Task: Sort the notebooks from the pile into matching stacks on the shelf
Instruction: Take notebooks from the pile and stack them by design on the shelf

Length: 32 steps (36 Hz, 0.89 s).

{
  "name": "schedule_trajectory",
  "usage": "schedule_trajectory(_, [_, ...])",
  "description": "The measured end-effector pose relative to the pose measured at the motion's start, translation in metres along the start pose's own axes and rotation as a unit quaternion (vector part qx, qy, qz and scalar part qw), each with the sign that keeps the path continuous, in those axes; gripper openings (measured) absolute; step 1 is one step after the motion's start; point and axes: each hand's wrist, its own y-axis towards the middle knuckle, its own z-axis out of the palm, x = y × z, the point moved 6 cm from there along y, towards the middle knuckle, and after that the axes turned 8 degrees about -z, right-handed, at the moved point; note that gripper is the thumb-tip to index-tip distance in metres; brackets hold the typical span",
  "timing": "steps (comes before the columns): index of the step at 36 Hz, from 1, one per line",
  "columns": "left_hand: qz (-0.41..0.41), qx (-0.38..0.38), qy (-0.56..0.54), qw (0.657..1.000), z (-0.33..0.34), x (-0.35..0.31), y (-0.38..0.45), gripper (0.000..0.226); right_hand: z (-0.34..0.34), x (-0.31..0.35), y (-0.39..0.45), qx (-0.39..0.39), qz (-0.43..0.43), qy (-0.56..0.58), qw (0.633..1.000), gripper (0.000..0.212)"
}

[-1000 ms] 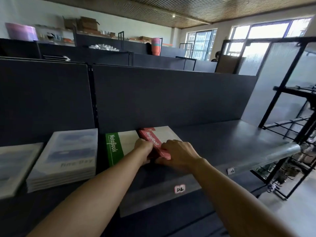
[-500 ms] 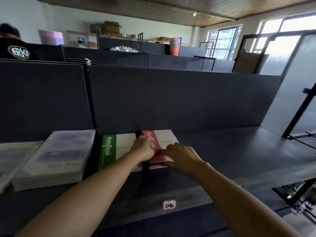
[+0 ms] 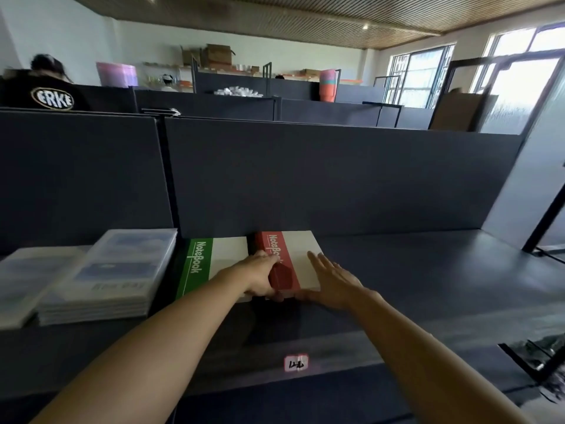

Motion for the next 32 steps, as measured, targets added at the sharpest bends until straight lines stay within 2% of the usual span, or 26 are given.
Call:
schedule_trajectory(4, [-0.002, -0.025, 0.035, 0.999, -0.002, 0.001, -0.002, 0.1, -0.005, -0.001, 0.003, 0.007, -0.013, -0.092, 0.996, 0.098])
schedule_trajectory(6, [-0.001, -0.058, 0.032, 0.998, -0.008, 0.002, -0.007, 0.099, -0.017, 0.002, 0.003, -0.03, -0.028, -0.106, 0.994, 0.087])
schedule_trajectory(12, [-0.02, -0.201, -0.018, 0.979, -0.034, 0.024, -0.035, 0.056, -0.046, 0.035, 0.015, -0.138, -0.099, -0.098, 0.98, 0.073])
schedule_trajectory(15, [-0.072, -0.233, -0.012, 0.97, -0.043, 0.053, -0.054, 0.047, -0.048, 0.068, 0.026, -0.164, -0.139, -0.078, 0.974, 0.066])
schedule_trajectory(23, [-0.199, -0.259, 0.018, 0.945, -0.055, 0.157, -0.134, 0.041, -0.032, 0.189, 0.042, -0.173, -0.238, -0.035, 0.955, 0.054])
schedule_trajectory(28, [-0.27, -0.244, 0.026, 0.931, -0.052, 0.234, -0.202, 0.044, -0.021, 0.279, 0.046, -0.154, -0.284, -0.03, 0.946, 0.051])
schedule_trajectory(32, [-0.321, -0.242, 0.031, 0.915, -0.05, 0.29, -0.265, 0.045, -0.018, 0.355, 0.038, -0.177, -0.33, -0.018, 0.927, 0.045])
